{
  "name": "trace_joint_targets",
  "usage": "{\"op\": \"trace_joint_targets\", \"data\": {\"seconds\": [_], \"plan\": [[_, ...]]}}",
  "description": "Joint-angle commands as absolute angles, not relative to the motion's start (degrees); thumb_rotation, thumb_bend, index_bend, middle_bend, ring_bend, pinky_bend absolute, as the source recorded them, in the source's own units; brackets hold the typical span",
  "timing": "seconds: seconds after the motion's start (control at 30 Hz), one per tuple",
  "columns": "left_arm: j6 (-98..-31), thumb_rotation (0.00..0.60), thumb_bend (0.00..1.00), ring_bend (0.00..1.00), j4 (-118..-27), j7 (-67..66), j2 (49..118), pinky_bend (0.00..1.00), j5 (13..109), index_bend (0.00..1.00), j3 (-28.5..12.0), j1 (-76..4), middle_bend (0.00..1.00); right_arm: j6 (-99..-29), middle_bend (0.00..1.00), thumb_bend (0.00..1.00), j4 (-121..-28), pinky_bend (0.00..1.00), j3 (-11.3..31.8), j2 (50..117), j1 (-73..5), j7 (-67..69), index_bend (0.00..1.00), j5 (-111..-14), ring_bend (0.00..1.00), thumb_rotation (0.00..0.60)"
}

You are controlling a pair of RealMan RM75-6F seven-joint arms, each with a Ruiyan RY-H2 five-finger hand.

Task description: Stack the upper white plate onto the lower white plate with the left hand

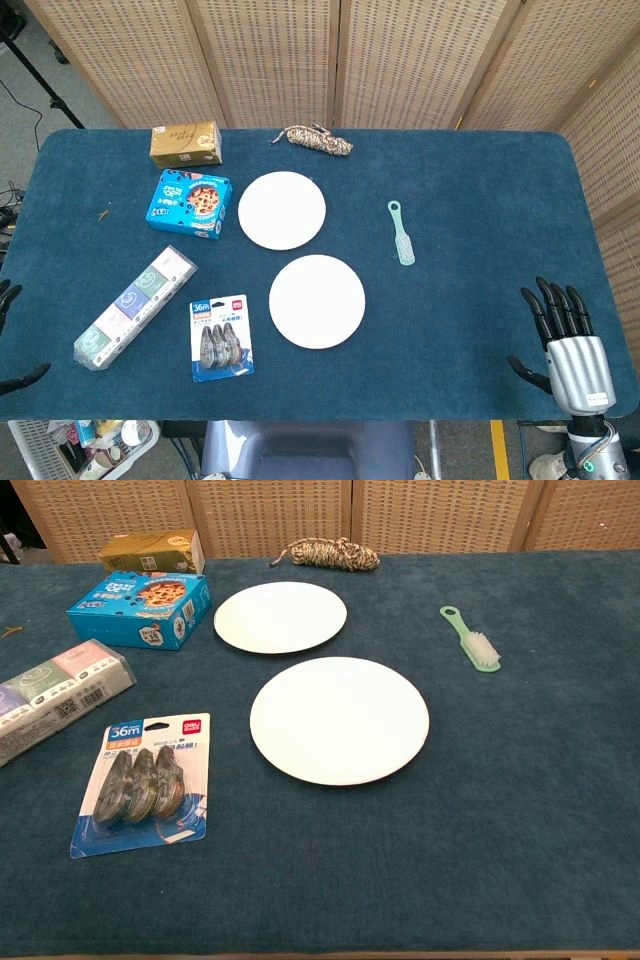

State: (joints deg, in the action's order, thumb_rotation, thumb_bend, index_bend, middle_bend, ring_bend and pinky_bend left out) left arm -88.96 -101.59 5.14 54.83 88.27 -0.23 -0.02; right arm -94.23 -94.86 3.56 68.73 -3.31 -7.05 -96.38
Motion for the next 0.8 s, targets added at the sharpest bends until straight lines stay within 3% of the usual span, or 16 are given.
{"op": "trace_joint_targets", "data": {"seconds": [0.03,0.33,0.47,0.8], "plan": [[-88.8,0.600,0.05,0.00,-101.6,5.3,54.9,0.00,88.1,0.00,-0.3,-0.1,0.00,-94.1,0.00,0.00,-95.0,0.00,3.5,68.6,-3.3,-6.8,0.00,-96.3,0.00,0.600],[-86.2,0.600,0.05,0.00,-99.9,4.5,56.3,0.00,87.9,0.00,-0.6,-1.7,0.00,-93.8,0.00,0.00,-95.6,0.00,3.5,68.2,-3.2,-5.8,0.00,-95.8,0.00,0.600],[-83.3,0.600,0.05,0.00,-97.0,4.1,59.0,0.00,88.1,0.00,-2.5,-5.2,0.00,-93.5,0.00,0.00,-95.5,0.00,3.4,68.1,-3.3,-5.8,0.00,-95.7,0.00,0.600],[-66.8,0.600,0.05,0.00,-89.5,1.9,68.7,0.00,87.6,0.00,-9.6,-22.3,0.00,-91.3,0.00,0.00,-96.1,0.00,3.8,67.9,-4.1,-5.1,0.00,-93.8,0.00,0.600]]}}
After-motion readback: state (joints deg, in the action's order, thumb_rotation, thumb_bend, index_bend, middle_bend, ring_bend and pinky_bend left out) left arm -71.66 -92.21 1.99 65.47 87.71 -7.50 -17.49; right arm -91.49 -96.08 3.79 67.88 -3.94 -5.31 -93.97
